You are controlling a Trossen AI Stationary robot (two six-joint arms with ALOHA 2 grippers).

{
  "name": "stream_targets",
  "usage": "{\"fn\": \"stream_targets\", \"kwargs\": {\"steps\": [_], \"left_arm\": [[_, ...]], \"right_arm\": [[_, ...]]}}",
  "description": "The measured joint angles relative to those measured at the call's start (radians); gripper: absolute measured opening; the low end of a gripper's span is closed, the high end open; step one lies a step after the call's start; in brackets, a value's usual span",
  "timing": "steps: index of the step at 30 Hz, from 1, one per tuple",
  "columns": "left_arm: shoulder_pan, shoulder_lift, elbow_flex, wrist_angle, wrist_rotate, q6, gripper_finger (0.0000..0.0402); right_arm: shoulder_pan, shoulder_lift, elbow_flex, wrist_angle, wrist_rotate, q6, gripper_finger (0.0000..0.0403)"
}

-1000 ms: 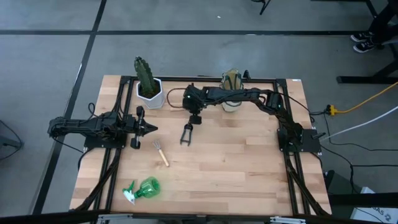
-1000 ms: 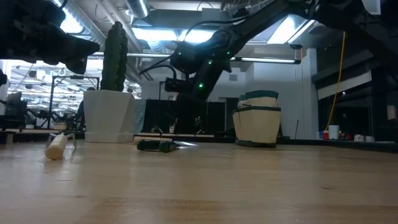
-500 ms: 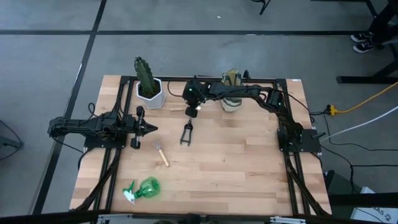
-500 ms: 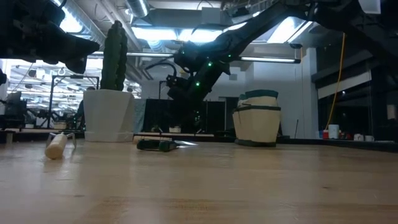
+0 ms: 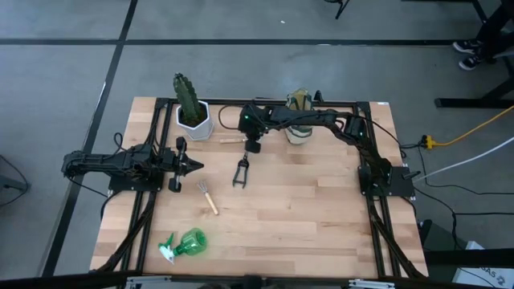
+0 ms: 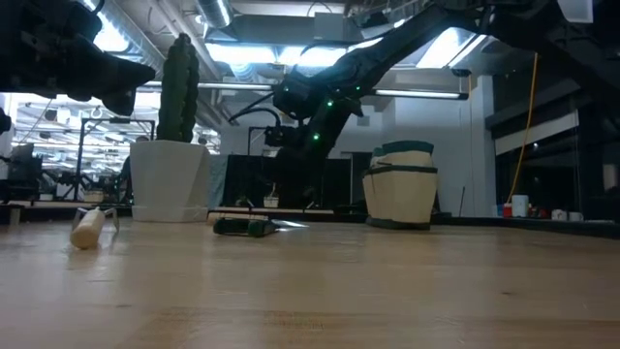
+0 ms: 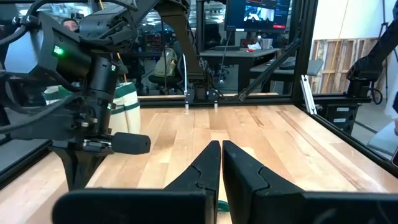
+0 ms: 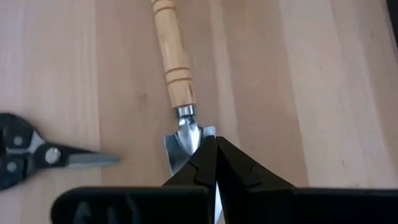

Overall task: Pick & Place Garden tools in Gardening bag
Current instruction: Put the trowel into the gardening bag

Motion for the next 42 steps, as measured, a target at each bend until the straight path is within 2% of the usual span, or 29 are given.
{"fn": "stream_targets", "kwargs": {"steps": [4, 9, 42], "left_arm": [[0.0, 0.0, 0.0, 0.0, 0.0, 0.0, 0.0012], [0.0, 0.0, 0.0, 0.0, 0.0, 0.0, 0.0011], [0.0, 0.0, 0.0, 0.0, 0.0, 0.0, 0.001]], "right_arm": [[-0.001, 0.0, 0.0, -0.014, 0.048, -0.098, 0.0008], [-0.002, 0.0, 0.0, -0.043, 0.044, -0.169, 0.0008], [0.03, 0.012, 0.0, -0.104, 0.108, -0.104, 0.0008]]}}
